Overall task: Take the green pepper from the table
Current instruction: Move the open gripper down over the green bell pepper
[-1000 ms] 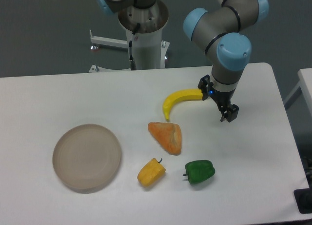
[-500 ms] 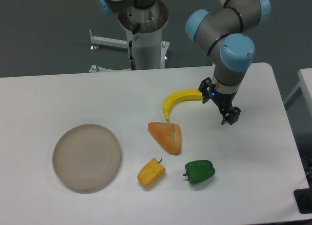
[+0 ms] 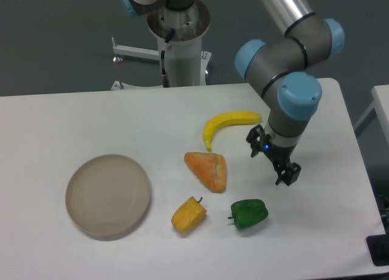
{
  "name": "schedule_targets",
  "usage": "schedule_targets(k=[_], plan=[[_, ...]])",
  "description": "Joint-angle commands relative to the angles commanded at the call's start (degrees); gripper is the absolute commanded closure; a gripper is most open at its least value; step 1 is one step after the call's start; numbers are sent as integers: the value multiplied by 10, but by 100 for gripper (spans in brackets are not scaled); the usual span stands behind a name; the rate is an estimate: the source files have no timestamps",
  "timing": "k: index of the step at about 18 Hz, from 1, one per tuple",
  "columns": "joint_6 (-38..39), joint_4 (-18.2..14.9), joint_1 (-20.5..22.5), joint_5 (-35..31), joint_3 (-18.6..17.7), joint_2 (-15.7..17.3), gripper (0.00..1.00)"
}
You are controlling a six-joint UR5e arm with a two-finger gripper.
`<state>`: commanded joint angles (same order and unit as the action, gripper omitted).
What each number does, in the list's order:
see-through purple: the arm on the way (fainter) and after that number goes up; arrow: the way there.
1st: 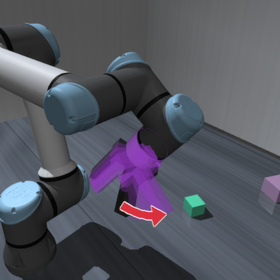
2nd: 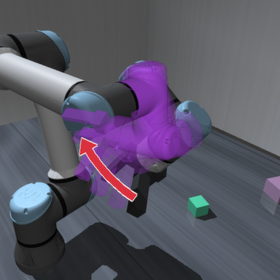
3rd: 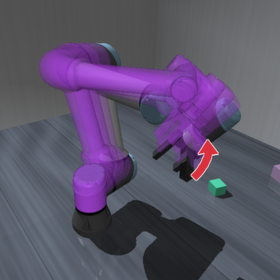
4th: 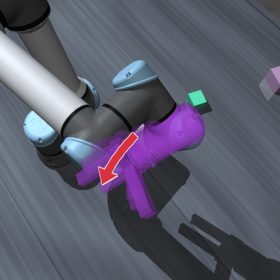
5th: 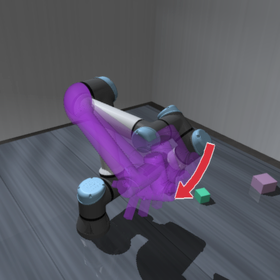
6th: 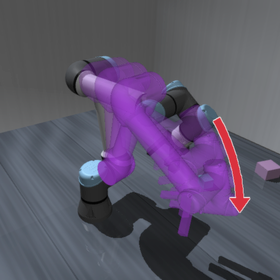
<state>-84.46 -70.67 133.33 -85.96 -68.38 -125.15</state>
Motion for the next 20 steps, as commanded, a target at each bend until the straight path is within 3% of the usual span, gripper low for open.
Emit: schedule_targets(k=[8,15,20], plan=[[-1,4,-20,3,40,-42,0],[-9,4,-27,2,41,-62,0],[-11,4,-28,2,79,-94,0]])
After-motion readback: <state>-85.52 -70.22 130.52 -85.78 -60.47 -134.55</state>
